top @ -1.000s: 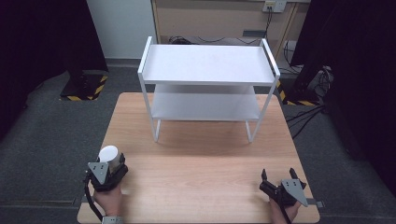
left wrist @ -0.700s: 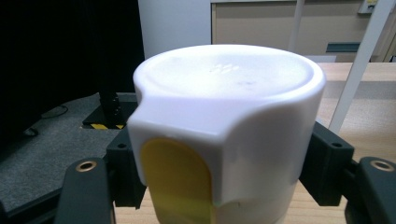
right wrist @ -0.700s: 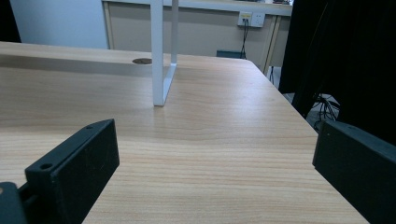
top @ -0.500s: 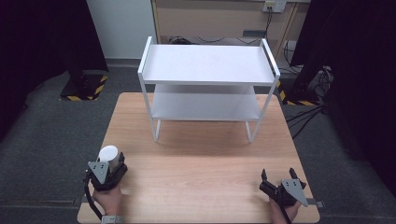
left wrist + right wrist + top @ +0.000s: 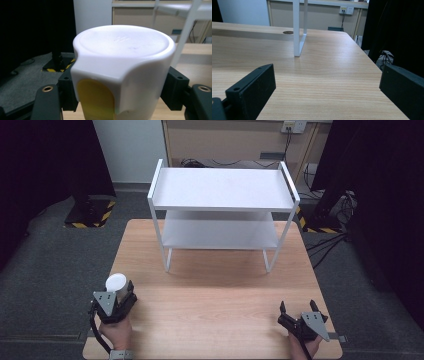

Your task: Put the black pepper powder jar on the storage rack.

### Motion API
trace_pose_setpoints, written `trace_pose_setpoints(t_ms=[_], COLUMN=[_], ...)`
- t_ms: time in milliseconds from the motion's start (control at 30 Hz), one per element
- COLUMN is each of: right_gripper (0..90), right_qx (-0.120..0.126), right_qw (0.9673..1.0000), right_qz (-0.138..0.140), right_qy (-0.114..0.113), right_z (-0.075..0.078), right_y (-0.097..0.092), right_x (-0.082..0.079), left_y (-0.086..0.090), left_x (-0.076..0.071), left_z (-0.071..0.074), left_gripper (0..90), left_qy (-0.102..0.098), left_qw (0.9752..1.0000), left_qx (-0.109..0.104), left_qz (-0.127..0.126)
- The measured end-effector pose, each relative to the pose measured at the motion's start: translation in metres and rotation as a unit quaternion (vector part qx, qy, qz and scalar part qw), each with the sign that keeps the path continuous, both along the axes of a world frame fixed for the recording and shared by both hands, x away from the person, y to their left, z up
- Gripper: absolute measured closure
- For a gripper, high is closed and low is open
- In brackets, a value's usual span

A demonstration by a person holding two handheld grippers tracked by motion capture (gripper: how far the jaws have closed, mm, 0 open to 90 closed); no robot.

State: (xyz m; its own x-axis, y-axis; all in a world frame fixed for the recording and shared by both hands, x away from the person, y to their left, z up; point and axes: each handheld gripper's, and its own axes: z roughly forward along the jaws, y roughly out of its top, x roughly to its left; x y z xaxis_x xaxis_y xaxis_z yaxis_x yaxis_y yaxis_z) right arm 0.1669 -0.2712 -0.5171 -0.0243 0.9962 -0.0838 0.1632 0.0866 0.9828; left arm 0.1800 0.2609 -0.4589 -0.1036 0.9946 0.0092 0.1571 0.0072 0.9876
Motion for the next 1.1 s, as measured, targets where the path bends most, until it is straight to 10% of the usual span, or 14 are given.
trace_pose_setpoints(t_ms=[1100], right_gripper=[0.4], right_qx=[0.010], right_qw=[0.9998], right_qz=[0.008], right_qy=[-0.015], right_z=[-0.005], right_y=[-0.005], right_x=[-0.004], left_y=[-0.099], left_x=[0.041], left_z=[0.079], left_gripper=[30.3], left_qy=[-0.050], left_qw=[0.9940], left_qx=[-0.008], left_qz=[-0.097])
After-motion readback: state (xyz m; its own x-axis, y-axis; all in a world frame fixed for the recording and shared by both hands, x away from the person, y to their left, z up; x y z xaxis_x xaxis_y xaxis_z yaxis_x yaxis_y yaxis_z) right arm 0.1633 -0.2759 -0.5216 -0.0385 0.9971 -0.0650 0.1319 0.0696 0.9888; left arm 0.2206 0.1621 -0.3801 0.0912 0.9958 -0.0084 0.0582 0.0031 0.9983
